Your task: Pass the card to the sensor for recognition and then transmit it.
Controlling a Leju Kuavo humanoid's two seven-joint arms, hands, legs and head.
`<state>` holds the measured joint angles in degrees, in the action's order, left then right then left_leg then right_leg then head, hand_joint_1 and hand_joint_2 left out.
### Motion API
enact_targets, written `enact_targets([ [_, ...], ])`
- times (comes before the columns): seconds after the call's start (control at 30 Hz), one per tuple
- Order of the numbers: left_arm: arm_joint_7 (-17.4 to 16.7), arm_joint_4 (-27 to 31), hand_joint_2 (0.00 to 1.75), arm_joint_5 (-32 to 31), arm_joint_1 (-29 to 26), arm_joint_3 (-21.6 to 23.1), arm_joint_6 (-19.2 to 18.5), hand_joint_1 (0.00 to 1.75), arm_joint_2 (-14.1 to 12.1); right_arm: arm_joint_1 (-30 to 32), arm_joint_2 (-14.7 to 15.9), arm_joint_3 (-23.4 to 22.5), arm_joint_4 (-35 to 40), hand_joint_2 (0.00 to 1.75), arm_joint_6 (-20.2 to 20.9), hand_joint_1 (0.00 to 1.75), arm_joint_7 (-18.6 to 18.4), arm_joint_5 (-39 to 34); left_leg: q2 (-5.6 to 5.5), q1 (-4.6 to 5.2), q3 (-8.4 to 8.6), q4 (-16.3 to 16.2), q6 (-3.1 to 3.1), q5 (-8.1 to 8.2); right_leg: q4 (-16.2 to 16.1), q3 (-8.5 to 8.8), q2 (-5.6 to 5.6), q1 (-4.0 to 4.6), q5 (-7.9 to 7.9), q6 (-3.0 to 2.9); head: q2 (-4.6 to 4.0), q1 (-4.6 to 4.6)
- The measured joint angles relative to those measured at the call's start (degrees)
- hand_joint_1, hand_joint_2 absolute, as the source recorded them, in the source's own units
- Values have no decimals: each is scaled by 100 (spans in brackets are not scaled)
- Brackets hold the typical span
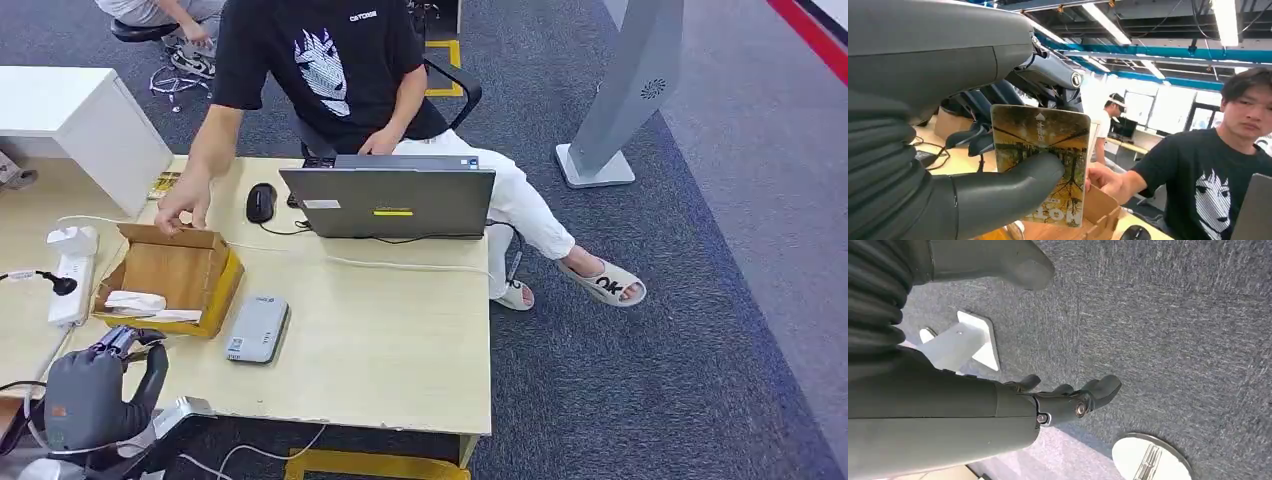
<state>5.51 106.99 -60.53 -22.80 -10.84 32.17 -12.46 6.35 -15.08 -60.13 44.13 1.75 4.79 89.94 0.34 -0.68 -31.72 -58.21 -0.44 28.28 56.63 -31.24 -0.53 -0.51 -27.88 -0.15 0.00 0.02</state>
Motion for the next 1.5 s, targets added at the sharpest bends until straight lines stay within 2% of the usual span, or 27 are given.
enact_targets([
  [0.2, 94, -120, 175, -183, -17, -190, -118, 175, 107, 2, 0, 0, -2, 175, 0, 0, -57, 0, 0, 0, 0, 0, 0, 0, 0, -1, 0, 0, 0, 0, 0, -2],
  [0.63, 170, -880, 175, -421, 96, -503, -275, 175, 278, 1, 0, 11, -39, 175, -48, 0, -66, 0, -1, -1, 0, 0, 0, 0, 0, -1, -1, 0, 0, 0, 0, 0],
  [0.97, 46, -1245, 175, -602, 293, -553, -278, 175, 295, -4, 11, 52, -116, 175, -146, 0, -59, 0, 0, 0, 0, 0, 0, 0, 0, -1, 0, 0, 0, 0, 0, 0],
  [1.2, -232, -1558, 175, -907, 539, -555, -275, 175, 206, -22, 42, 179, -162, 175, -199, 0, -98, 0, 0, -2, 2, 0, -1, -1, 1, -1, 0, 0, 0, -1, 0, 0],
  [1.5, -238, -1718, 175, -931, 647, -555, -275, 175, 160, -26, 46, 225, -197, 175, -199, 0, -98, 0, 0, -1, 1, 0, -1, 0, 1, -2, 1, 1, 0, 0, 0, -2],
])
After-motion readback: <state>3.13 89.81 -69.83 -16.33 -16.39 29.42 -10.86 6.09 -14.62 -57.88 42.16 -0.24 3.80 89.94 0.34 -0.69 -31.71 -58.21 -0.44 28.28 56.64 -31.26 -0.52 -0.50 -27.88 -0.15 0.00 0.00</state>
